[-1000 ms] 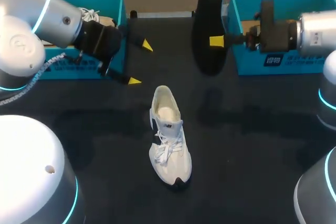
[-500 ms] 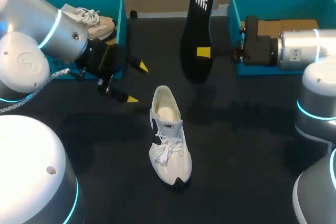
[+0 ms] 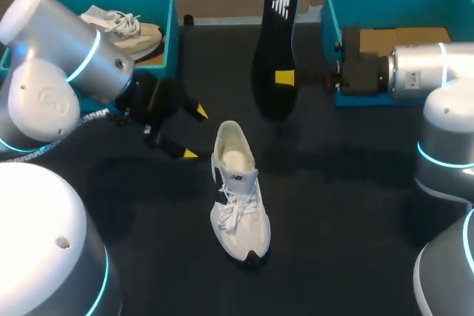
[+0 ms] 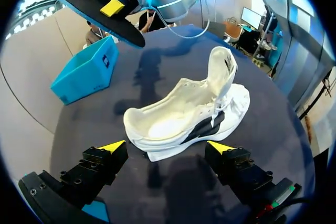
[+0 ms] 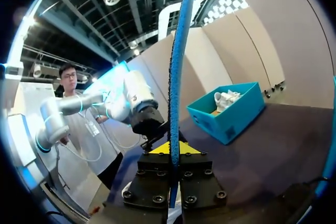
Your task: Take the shoe out of the shoebox, open the shoe tongue, remove and reinsert the insole, then place the shoe into the shoebox
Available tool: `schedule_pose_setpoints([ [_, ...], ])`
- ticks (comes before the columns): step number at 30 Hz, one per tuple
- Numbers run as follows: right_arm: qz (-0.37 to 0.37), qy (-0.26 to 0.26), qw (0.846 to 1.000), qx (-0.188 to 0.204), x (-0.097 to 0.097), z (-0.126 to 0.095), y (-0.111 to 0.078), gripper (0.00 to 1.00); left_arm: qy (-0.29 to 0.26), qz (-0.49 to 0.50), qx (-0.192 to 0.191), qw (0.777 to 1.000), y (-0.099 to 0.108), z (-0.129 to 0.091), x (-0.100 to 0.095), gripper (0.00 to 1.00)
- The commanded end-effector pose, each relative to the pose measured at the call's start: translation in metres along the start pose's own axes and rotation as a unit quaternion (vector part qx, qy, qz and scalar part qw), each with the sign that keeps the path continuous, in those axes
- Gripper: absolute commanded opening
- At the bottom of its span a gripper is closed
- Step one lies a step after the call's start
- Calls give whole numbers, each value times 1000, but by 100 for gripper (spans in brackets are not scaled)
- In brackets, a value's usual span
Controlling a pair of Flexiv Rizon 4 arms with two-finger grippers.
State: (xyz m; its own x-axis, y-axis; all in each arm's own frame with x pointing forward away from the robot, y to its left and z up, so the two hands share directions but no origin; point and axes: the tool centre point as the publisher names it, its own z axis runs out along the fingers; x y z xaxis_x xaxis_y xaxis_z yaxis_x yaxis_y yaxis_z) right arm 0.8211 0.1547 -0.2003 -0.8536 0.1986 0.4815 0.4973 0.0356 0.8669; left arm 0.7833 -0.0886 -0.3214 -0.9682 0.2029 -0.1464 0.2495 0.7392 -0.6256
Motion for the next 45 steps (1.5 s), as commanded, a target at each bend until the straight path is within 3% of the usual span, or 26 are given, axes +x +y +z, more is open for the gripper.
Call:
schedule_pose_setpoints([
  [1,-10,12,1000,1,-11,17,-11,0,3,-7,-4,1000,3,8,3,100],
  [7,-13,39,999,20,-17,32,-23,0,14,-22,-8,1000,10,21,9,100],
  [20,-13,39,999,20,-17,32,-23,0,-4,-43,-28,999,11,24,13,100],
  [31,-3,73,997,25,-31,70,-41,0,-9,-46,-30,998,12,18,17,100],
  [45,-3,89,995,37,-30,91,-58,0,-5,-62,-21,998,21,18,14,100],
])
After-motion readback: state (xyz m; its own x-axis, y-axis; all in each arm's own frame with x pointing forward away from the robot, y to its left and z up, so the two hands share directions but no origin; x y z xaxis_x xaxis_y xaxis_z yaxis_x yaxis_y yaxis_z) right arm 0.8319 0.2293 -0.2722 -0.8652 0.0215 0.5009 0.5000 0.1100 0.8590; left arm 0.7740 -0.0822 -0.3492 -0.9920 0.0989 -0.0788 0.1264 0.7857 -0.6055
